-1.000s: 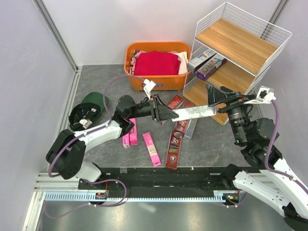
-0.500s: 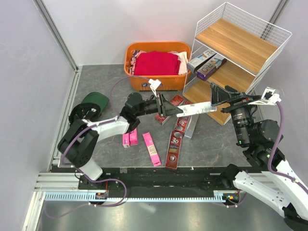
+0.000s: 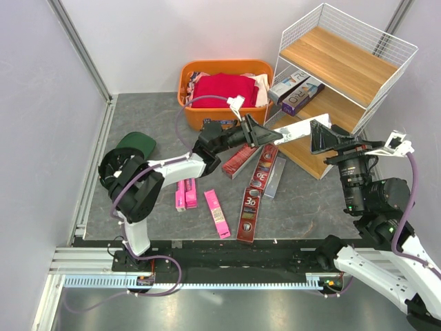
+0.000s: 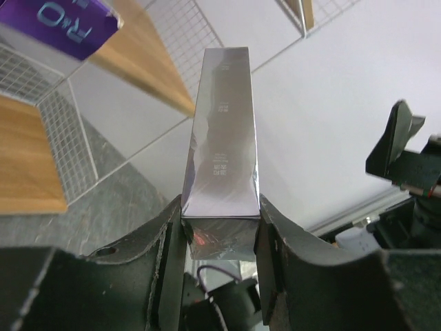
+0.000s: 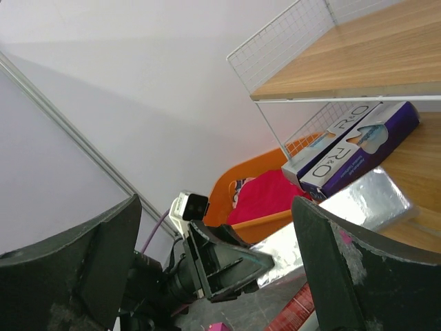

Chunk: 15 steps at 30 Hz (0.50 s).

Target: Place and organize the toothpastes onto the shelf

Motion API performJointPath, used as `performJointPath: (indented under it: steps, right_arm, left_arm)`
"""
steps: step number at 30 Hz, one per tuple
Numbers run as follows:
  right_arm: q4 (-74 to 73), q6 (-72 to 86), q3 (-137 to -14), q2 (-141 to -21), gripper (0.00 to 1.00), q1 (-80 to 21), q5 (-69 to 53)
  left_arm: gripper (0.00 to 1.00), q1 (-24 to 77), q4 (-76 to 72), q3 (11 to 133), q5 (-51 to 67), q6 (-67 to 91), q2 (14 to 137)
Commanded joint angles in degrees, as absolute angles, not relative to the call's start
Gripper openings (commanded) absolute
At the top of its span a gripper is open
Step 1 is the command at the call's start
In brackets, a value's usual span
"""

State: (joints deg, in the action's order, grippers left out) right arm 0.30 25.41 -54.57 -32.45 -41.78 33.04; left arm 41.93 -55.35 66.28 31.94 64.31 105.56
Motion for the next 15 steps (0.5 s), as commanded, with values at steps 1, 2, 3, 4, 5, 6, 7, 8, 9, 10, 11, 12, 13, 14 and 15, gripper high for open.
performJointPath:
  steps: [1, 2, 3, 4, 5, 6, 7, 8, 9, 10, 11, 12, 13, 14, 15]
  right_arm:
    - [0.2, 24.0, -56.7, -31.2, 0.98, -41.8, 34.7]
    - [0.3, 23.9, -56.7, -31.1, 0.98, -41.8, 34.7]
    - [-1.3, 23.8, -56.8, -30.9, 0.98, -41.8, 34.8]
    - [-1.3, 23.7, -56.7, -30.9, 0.98, -41.8, 35.0]
    - [-1.3, 23.6, -56.8, -30.8, 0.98, -41.8, 35.1]
    - [-1.8, 23.6, -57.0, -30.6, 0.98, -41.8, 35.1]
    - [-2.1, 23.4, -57.2, -30.4, 0.98, -41.8, 35.2]
    - [-2.3, 23.2, -57.3, -30.3, 0.98, -41.8, 35.5]
    - [-2.5, 23.2, -57.3, -30.0, 0.98, -41.8, 35.6]
    - [-2.5, 23.0, -57.4, -29.9, 0.98, -41.9, 35.8]
    - [-2.7, 23.0, -57.4, -29.6, 0.98, -41.8, 36.0]
    - [-2.9, 22.9, -57.4, -29.4, 0.98, -41.8, 36.1]
    - [-3.0, 22.9, -57.3, -29.3, 0.98, -41.7, 36.4]
    - [-3.1, 22.8, -57.3, -29.1, 0.98, -41.8, 36.4]
    - [-3.2, 22.8, -57.3, -28.8, 0.98, -41.8, 36.6]
  left_arm:
    - [0.02, 43.9, -56.1, 74.8, 24.7, 68.5, 108.5]
    - [0.02, 44.2, -55.1, 75.8, 23.8, 68.8, 109.2]
    - [0.02, 44.5, -53.1, 78.4, 22.9, 70.1, 110.9]
    - [0.02, 45.0, -52.4, 79.7, 21.4, 70.7, 111.8]
    - [0.02, 45.3, -51.4, 81.1, 20.6, 71.3, 112.9]
    - [0.02, 46.2, -48.7, 85.0, 18.6, 73.2, 115.7]
    - [0.02, 46.5, -47.9, 86.1, 17.8, 73.7, 116.7]
    - [0.02, 46.8, -46.4, 88.3, 17.4, 74.8, 117.5]
    - [0.02, 47.5, -45.7, 89.0, 15.7, 75.4, 119.1]
    - [0.02, 47.7, -44.9, 89.6, 14.8, 76.0, 119.5]
    - [0.02, 48.0, -44.5, 90.2, 13.8, 77.3, 120.0]
    - [0.02, 48.5, -44.6, 90.3, 11.8, 77.8, 120.6]
    - [0.02, 48.7, -44.5, 90.4, 10.9, 78.1, 120.9]
    - [0.02, 49.0, -44.2, 91.0, 9.9, 78.9, 121.2]
    - [0.02, 49.3, -43.6, 91.2, 8.4, 79.2, 121.4]
